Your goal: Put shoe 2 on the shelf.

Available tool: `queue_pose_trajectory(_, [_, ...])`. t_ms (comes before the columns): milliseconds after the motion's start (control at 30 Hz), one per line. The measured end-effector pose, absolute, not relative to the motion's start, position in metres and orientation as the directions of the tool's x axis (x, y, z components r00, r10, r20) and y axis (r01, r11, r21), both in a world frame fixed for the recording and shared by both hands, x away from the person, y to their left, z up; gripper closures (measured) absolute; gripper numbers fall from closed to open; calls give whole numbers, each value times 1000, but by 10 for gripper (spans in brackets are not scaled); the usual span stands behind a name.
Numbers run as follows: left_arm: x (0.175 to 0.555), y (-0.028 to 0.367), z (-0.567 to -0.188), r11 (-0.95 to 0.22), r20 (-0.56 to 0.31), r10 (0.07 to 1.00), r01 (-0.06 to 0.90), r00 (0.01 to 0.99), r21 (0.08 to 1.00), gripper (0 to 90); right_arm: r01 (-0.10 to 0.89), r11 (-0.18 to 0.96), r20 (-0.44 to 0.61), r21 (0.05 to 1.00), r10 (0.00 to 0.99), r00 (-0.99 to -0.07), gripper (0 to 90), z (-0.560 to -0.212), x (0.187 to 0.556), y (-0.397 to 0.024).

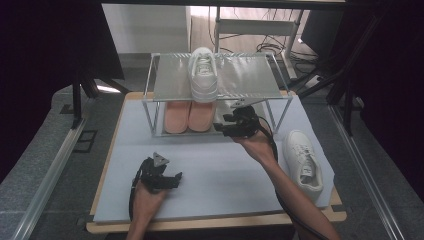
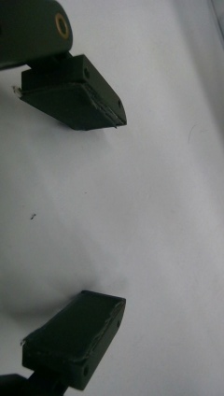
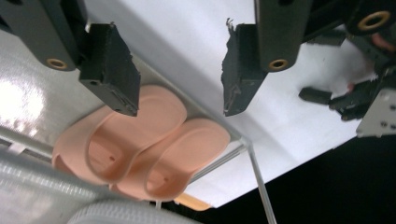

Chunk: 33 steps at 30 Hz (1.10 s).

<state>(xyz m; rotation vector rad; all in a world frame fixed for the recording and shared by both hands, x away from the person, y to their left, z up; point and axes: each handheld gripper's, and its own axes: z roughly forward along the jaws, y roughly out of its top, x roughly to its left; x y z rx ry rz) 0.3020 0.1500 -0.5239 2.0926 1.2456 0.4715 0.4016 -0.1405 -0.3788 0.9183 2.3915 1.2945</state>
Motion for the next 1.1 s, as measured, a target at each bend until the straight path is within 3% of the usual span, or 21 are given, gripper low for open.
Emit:
queue_pose_trajectory(500, [302, 150, -524, -338, -22, 875, 641, 484, 689, 123, 416, 453, 53, 788, 623, -780, 339, -406, 383, -168])
queue_pose_trajectory(967, [302, 150, -524, -342, -20, 873, 641, 487, 687, 123, 400, 512, -17, 760, 630, -776, 434, -417, 367, -194])
queue_pose_trajectory(1100, [302, 150, -524, -344, -18, 873, 641, 488, 686, 123, 432, 491, 14, 757, 648, -762, 480, -418, 365, -205])
